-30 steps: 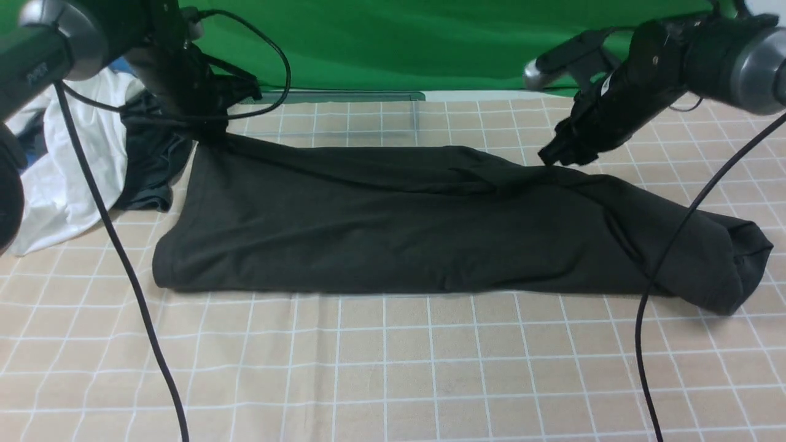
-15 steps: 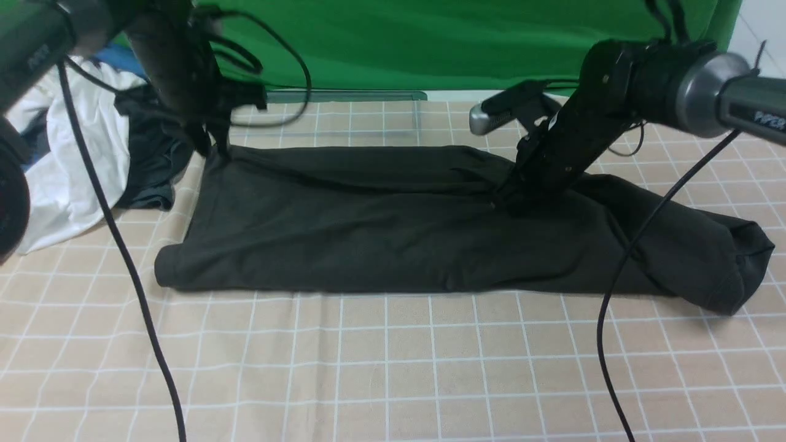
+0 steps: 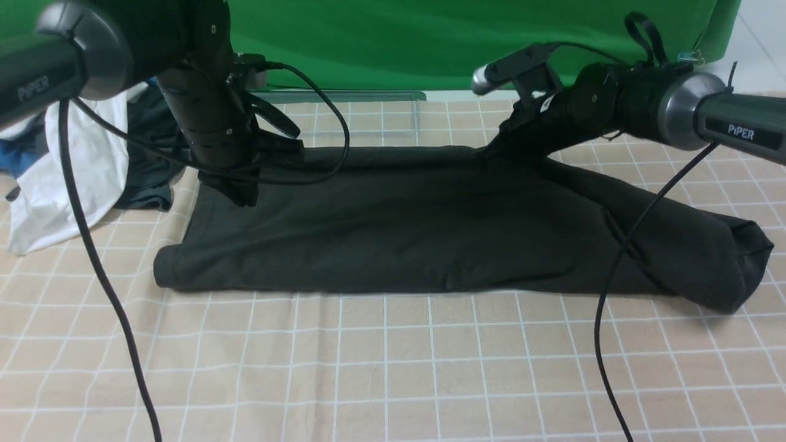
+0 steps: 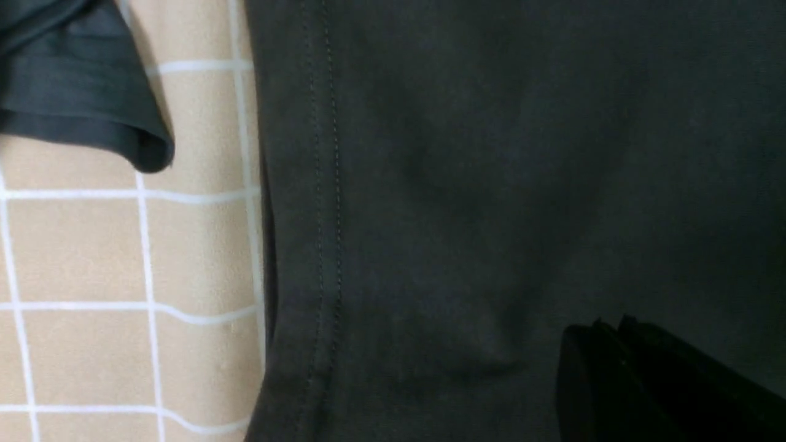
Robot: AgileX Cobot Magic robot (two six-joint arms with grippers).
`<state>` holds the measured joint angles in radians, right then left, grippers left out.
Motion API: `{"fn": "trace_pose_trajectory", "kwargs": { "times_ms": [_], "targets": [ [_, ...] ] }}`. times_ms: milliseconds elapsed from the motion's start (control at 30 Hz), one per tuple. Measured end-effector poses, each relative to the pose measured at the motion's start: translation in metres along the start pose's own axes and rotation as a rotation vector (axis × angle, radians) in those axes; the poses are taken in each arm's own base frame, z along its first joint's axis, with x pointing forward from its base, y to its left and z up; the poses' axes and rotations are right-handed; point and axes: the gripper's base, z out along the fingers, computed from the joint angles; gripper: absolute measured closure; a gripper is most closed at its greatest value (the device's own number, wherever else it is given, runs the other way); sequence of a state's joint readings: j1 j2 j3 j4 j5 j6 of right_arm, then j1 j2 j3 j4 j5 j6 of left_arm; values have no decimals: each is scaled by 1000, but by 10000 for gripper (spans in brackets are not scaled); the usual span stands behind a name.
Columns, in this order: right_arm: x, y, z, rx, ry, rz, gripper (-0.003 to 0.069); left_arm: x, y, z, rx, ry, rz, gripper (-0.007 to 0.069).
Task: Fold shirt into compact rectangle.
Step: 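Pull the folded dark garment lengthwise by its ends to straighten it flat on the table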
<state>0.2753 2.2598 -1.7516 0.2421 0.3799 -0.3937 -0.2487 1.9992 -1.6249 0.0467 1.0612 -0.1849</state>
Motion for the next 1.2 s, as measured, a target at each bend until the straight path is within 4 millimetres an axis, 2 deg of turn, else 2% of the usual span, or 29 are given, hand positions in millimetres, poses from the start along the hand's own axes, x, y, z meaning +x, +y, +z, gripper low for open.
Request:
{"fn": "trace_pose_trajectory", "kwargs": {
  "times_ms": [133,167,200,233,300,333,367,433,567,600,633,667,700,767,833,900,967,1000,1033,1067,1167,1200],
  "targets": [
    [-11,-4,-20,-47,93,-6,623,-1,-2,0,24,-12,-15,605],
    [-17,-5,-36,-72,138,-8,623,-1,-3,0,36,-10,-22,605],
    [-18,-6,-40,-78,152,-8,623,-1,-4,0,43,-8,-26,605],
    [-22,-8,-57,-97,194,-8,623,-1,-5,0,51,-8,-26,605],
    [-24,-14,-81,-123,262,-2,623,0,-6,0,71,-5,-19,605],
    [-24,-13,-83,-127,271,-3,623,0,-7,0,73,-5,-17,605],
    [-22,-19,-101,-141,334,14,623,0,-8,0,91,-2,-7,605],
    [-17,-29,-116,-139,409,61,623,1,-11,-1,125,6,7,605],
    [0,-47,-132,-102,490,160,623,5,-17,-1,182,46,47,605],
    [11,-51,-139,-97,521,191,623,8,-19,1,189,68,66,605],
    [12,-50,-139,-97,526,194,623,9,-19,1,189,72,68,605],
    [26,-54,-148,-91,562,222,623,14,-22,6,188,96,86,605],
    [28,-55,-149,-89,569,228,623,15,-23,6,189,98,96,605],
    [49,-60,-163,-57,618,273,621,24,-31,15,190,120,123,605],
    [56,-65,-171,-22,619,310,609,29,-36,21,191,120,137,605],
    [65,-74,-183,30,605,370,538,35,-40,30,188,115,152,605],
    [70,-83,-190,58,600,406,426,36,-39,36,171,108,159,605],
    [70,-83,-190,59,598,406,414,36,-39,36,169,110,161,605],
    [73,-89,-191,74,592,427,322,36,-38,40,149,111,153,605],
    [74,-92,-191,79,588,436,270,36,-37,44,142,116,157,605],
    [79,-99,-185,90,590,458,179,36,-34,52,129,130,145,605],
    [81,-101,-182,91,595,462,168,36,-34,53,127,132,142,605]
  ]
}}
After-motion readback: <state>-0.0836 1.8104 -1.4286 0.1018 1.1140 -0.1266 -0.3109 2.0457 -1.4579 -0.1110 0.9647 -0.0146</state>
